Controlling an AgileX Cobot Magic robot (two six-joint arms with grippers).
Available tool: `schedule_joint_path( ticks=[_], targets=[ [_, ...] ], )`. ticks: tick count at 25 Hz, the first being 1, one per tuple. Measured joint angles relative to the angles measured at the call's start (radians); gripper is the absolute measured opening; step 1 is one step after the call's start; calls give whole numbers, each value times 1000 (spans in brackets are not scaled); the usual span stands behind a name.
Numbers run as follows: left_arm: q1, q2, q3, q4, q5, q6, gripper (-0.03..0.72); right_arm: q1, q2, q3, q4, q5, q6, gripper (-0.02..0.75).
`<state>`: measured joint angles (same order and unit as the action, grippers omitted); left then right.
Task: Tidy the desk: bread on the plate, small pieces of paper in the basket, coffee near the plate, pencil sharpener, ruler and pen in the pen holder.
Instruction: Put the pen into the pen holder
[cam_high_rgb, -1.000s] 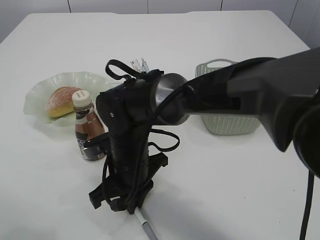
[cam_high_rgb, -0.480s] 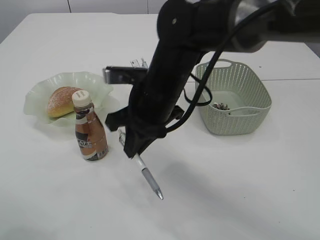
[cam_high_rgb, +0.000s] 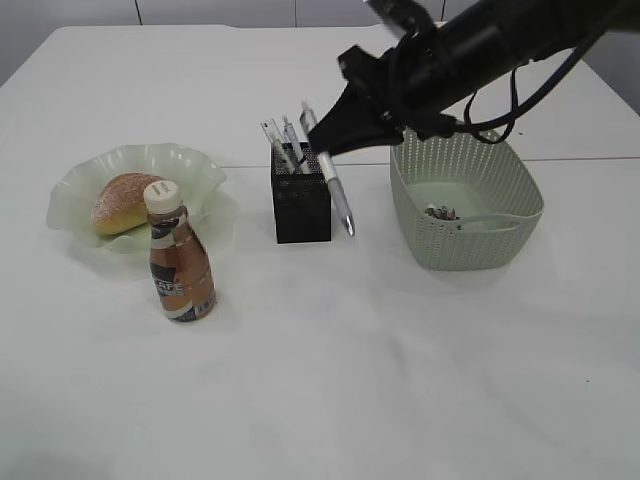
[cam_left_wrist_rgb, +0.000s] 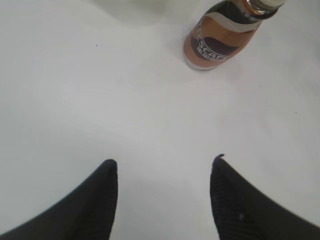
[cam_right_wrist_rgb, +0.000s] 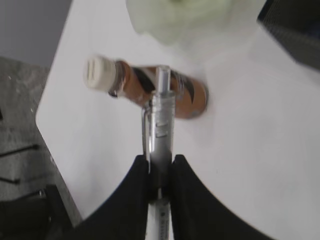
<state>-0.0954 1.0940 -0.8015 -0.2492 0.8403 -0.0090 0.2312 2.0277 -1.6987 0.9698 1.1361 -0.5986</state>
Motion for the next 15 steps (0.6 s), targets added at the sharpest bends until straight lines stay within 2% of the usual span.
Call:
schedule_joint_path(
  ticks=[5,10,15],
  targets=[
    [0,0,0,0,0,0,433,-81,0,0,237,-103,-271,70],
    [0,0,0,0,0,0,433,-84,13,0,473,-207,-582,70],
    [0,0,0,0,0,0,433,-84,86,0,681,-242,-862,70]
  ],
)
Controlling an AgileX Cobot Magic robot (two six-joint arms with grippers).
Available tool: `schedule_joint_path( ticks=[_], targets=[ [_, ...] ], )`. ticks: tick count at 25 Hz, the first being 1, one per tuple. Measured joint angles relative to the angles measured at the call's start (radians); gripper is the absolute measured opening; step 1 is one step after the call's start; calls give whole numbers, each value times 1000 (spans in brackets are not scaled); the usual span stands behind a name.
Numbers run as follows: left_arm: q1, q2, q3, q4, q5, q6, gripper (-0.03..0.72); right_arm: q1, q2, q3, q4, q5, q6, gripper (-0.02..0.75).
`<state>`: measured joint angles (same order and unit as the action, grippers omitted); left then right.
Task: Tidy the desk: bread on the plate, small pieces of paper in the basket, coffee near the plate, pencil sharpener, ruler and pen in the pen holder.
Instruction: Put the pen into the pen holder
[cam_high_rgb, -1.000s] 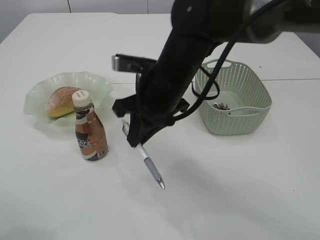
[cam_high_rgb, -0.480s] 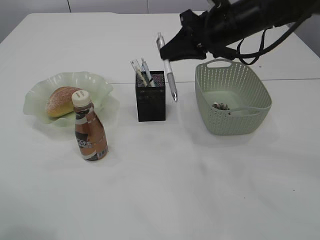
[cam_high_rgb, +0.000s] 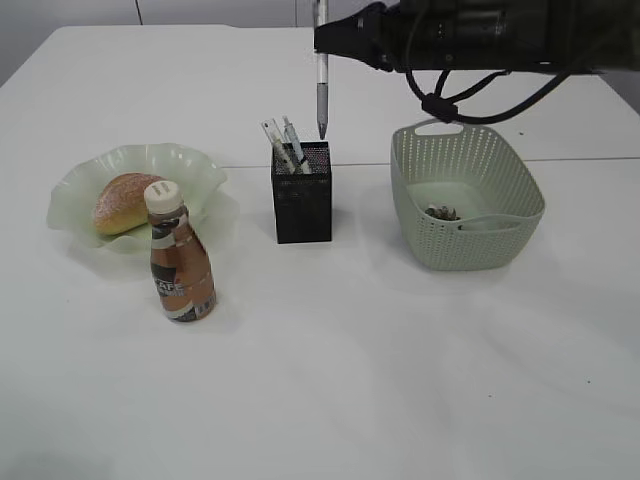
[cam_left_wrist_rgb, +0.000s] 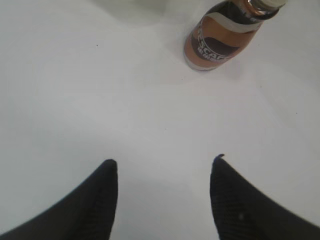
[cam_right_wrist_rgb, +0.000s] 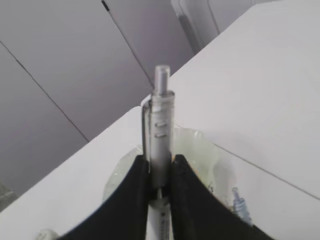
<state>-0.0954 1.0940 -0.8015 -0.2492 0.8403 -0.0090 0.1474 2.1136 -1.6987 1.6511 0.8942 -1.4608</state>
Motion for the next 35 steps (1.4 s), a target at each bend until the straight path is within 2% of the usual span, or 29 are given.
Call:
schedule_joint_path(
  ticks=[7,13,31,35],
  targets=[
    [0,0,0,0,0,0,433,0,89,-36,94,-23,-236,70],
    [0,0,0,0,0,0,433,0,128,-65,112,-24,-370,70],
    [0,0,0,0,0,0,433,20,180,-74,119,-18,-395,71],
    [0,0,0,-1,4,0,433,21,186,-74,119,-18,-397,95]
  ],
)
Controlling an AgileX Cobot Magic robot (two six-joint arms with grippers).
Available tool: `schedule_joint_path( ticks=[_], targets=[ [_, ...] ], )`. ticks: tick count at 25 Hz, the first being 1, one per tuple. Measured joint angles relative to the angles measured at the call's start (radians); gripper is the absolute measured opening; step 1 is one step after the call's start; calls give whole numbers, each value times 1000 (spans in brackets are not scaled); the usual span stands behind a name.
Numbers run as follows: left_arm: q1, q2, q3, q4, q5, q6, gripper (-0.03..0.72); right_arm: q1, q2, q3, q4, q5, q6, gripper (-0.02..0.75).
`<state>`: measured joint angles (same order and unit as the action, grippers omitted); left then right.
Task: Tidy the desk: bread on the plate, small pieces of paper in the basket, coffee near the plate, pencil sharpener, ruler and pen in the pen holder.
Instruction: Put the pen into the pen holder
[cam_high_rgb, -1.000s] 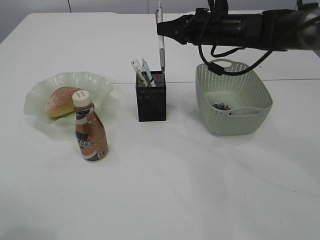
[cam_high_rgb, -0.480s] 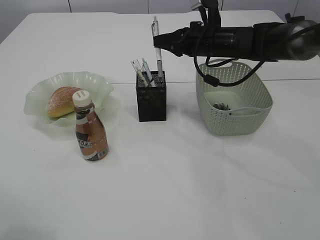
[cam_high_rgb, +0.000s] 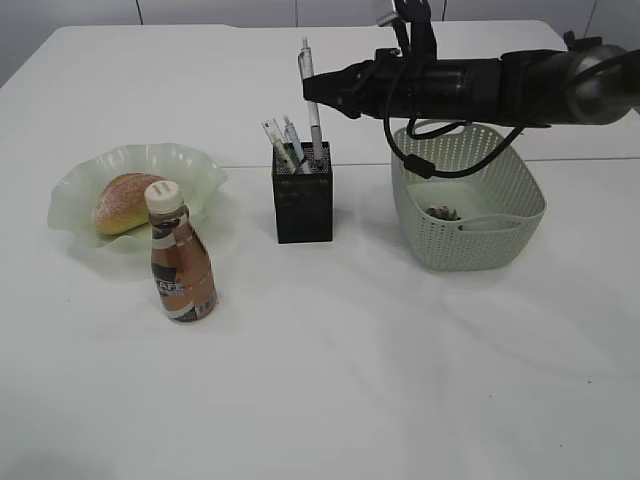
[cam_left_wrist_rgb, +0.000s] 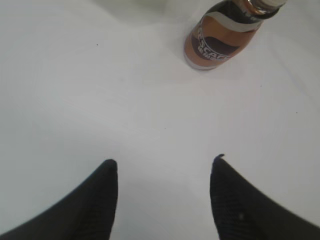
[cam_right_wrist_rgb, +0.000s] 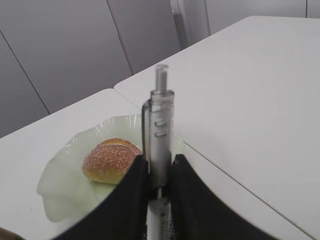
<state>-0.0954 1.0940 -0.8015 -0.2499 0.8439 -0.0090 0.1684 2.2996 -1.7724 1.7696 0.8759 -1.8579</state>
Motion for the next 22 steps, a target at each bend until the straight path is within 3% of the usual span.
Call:
schedule_joint_path(
  ticks=[10,14,17,22],
  targets=[
    [0,0,0,0,15,0,433,0,6,0,0,0,1,193],
    [0,0,0,0,17,0,433,0,4,0,-13,-35,103,228],
    [0,0,0,0,17,0,433,0,-34,0,-168,-153,329,237],
    [0,0,0,0,13,0,433,0,-165,0,-696,-125,963,239]
  ],
)
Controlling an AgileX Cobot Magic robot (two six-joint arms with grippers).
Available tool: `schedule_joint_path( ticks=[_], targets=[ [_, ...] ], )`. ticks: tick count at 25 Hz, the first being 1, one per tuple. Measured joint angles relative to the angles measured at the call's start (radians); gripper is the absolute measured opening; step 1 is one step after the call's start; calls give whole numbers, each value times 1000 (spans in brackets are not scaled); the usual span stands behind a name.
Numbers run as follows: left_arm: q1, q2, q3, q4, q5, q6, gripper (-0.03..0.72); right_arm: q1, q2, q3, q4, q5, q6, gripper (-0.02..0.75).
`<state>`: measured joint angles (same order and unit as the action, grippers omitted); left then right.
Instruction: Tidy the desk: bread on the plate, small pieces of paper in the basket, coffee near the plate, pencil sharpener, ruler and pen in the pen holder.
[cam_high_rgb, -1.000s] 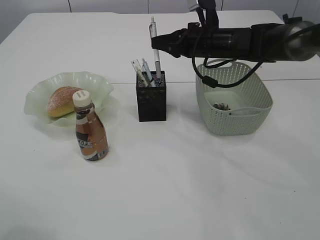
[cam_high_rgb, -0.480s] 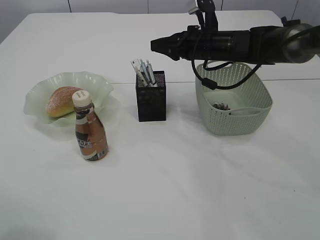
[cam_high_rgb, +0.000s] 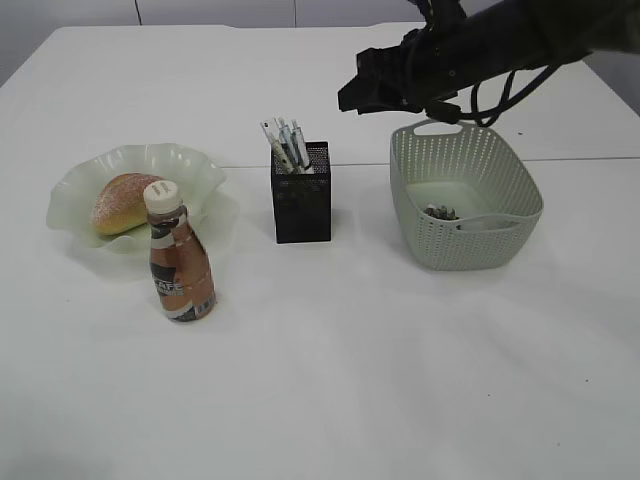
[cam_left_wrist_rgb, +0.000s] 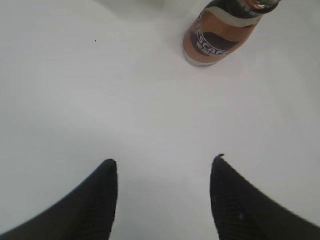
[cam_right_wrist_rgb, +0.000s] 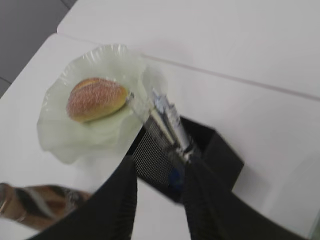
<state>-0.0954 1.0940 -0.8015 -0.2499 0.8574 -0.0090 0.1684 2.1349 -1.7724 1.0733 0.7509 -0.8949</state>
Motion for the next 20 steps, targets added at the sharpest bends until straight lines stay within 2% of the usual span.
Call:
schedule_joint_path(
  ticks=[4,6,11,13,15,20],
  targets=[
    [0,0,0,0,-14,0,433,0,-69,0,-243,164,326,240],
    [0,0,0,0,-13,0,433,0,-100,0,-358,227,424,240],
    [0,0,0,16,-13,1,433,0,-167,0,-781,356,670,239],
    [0,0,0,16,-13,1,433,-3,-190,4,-906,408,714,239],
    [0,0,0,18,-13,1,433,-12,-219,33,-966,439,734,239],
    [0,0,0,20,-5,1,433,-30,-363,243,-993,397,747,240]
  ],
)
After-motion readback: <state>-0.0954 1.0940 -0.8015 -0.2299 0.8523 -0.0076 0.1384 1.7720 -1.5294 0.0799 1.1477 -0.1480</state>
